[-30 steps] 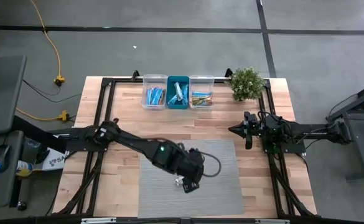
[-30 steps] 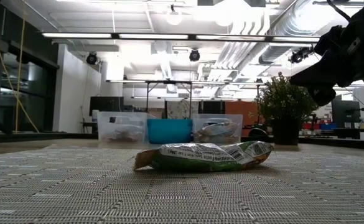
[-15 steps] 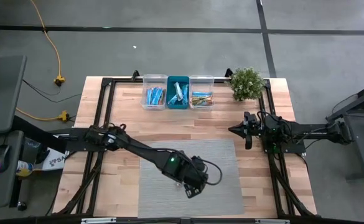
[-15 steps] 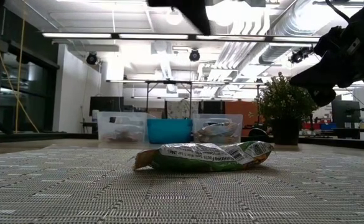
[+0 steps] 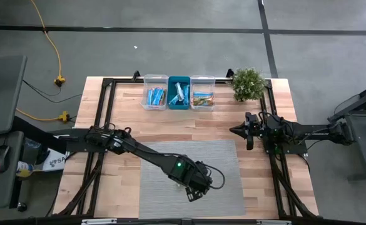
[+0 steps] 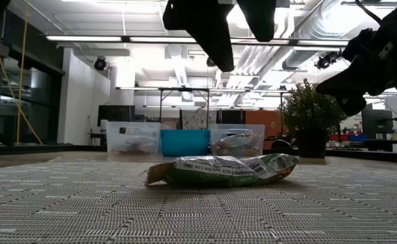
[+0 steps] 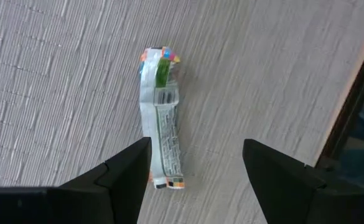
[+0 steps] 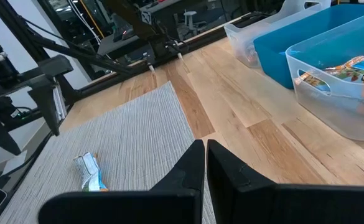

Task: Pick and place Granola Bars by type
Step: Put the yellow granola bar into the right transparent bin

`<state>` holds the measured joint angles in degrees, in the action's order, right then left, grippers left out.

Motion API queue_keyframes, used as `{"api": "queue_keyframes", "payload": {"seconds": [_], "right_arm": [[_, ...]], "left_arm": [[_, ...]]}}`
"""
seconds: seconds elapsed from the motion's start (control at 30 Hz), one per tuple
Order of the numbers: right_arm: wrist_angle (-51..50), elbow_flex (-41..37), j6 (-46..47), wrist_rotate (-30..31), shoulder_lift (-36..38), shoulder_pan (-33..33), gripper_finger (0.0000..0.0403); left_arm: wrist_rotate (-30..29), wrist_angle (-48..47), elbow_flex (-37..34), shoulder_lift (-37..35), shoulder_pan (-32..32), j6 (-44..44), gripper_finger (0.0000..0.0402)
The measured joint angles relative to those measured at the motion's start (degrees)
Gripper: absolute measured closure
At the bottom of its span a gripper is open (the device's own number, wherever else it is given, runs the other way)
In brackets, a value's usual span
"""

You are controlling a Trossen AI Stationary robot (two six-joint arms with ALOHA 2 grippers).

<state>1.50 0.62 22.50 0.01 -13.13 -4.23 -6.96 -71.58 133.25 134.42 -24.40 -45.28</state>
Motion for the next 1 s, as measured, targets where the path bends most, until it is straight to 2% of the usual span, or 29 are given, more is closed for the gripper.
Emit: {"api": "queue_keyframes", "payload": {"seconds": [0.27,0.63,1.0], "right_arm": [[0.0,0.0,0.0,0.0,0.0,0.0,0.0402],[0.0,0.0,0.0,0.0,0.0,0.0,0.0402],[0.0,0.0,0.0,0.0,0.0,0.0,0.0402]], "left_arm": [[0.0,0.2,-0.9,0.0,0.0,0.0,0.0151],[1.5,4.2,-6.7,0.0,0.0,-0.5,0.0151],[1.7,4.8,-6.9,1.0,0.0,-1.1,0.0151]]}}
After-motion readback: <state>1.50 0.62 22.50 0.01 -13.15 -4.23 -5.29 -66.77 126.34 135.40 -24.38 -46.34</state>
